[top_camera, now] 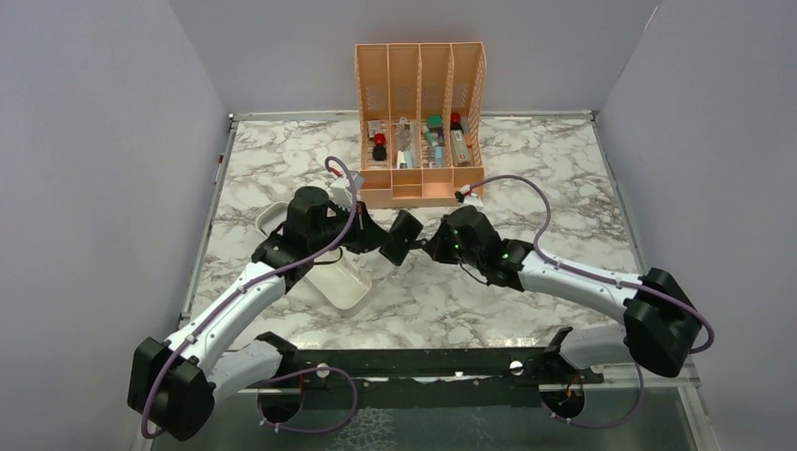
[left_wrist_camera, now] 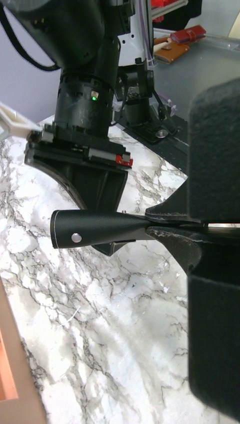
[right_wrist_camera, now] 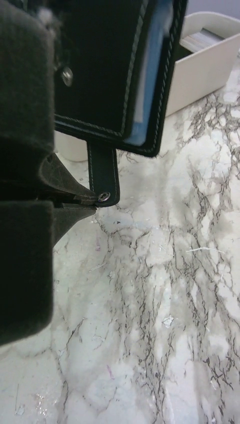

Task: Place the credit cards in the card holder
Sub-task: Open the card holder at the center of the board.

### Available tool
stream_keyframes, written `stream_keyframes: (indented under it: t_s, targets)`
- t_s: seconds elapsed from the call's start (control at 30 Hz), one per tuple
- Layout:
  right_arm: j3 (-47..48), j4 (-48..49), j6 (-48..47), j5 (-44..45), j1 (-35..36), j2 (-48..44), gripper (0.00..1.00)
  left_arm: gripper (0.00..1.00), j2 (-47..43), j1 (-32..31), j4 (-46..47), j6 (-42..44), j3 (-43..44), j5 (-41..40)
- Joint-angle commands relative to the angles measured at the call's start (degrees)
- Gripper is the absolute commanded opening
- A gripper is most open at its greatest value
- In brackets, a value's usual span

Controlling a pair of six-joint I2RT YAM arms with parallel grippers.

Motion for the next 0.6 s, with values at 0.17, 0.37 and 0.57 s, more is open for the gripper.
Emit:
stream_keyframes:
  t_s: [0.17, 0.37, 0.57]
  targets:
    - [-7.7, -2.8, -8.1, -7.8, -0.3, -12.7, 0.01, 0.52, 6.1, -0.1, -2.2, -3.4, -0.4, -3.7]
    - [-10.7, -7.5, -8.2, -14.7, -0.3, -13.8, 0.01, 0.61, 9.6, -0.1, -7.6, -1.1, 1.6, -8.7]
    - [-9.8, -9.3, -7.3, -9.8, -0.3, -15.0, 0.01, 0.62, 9.9, -0.1, -7.8, -1.2, 1.3, -8.3]
